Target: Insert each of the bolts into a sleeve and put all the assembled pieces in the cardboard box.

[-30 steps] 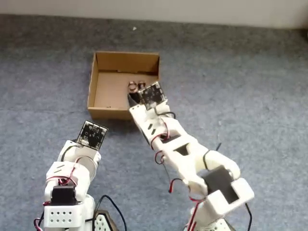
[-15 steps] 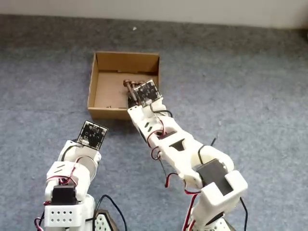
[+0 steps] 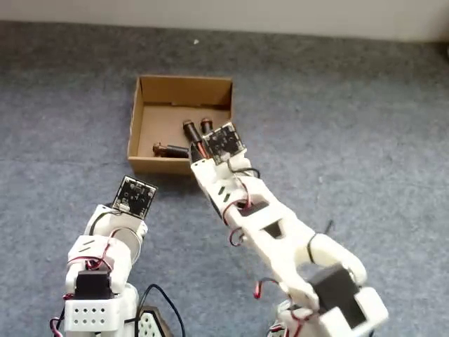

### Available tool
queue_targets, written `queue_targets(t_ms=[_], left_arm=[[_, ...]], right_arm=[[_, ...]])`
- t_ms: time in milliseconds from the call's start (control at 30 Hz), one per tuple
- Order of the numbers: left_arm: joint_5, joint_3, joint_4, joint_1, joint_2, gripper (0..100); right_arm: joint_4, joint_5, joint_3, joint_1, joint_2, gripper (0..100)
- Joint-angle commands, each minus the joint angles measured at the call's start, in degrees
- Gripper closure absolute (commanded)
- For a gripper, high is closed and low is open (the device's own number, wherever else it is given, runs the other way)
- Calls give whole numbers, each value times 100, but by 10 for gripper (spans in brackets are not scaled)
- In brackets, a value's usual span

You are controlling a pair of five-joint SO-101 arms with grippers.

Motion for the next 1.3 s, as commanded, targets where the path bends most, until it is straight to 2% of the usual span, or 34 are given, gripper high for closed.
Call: queue_targets(t_ms=[0,400,767,933,1000,1133,1267], left_arm=[[-97,119,-79,40,-40,993],[-97,119,-79,40,-40,993],[-97,119,-79,40,-40,993],[-97,119,-79,40,-40,993],[-97,119,-88,40,-40,993],[-97,119,-88,40,-40,993],[-97,119,-88,40,-40,993]], right_arm=[[22,0,400,75,-1305,882],[40,9,1903,365,-3714,882],[40,9,3389,1279,-5798,882],[48,668,4207,1446,-6835,882],[549,677,4418,1613,-7187,882],[1578,229,4462,1877,-8013,882],[2993,-44,4462,2123,-9059,882]])
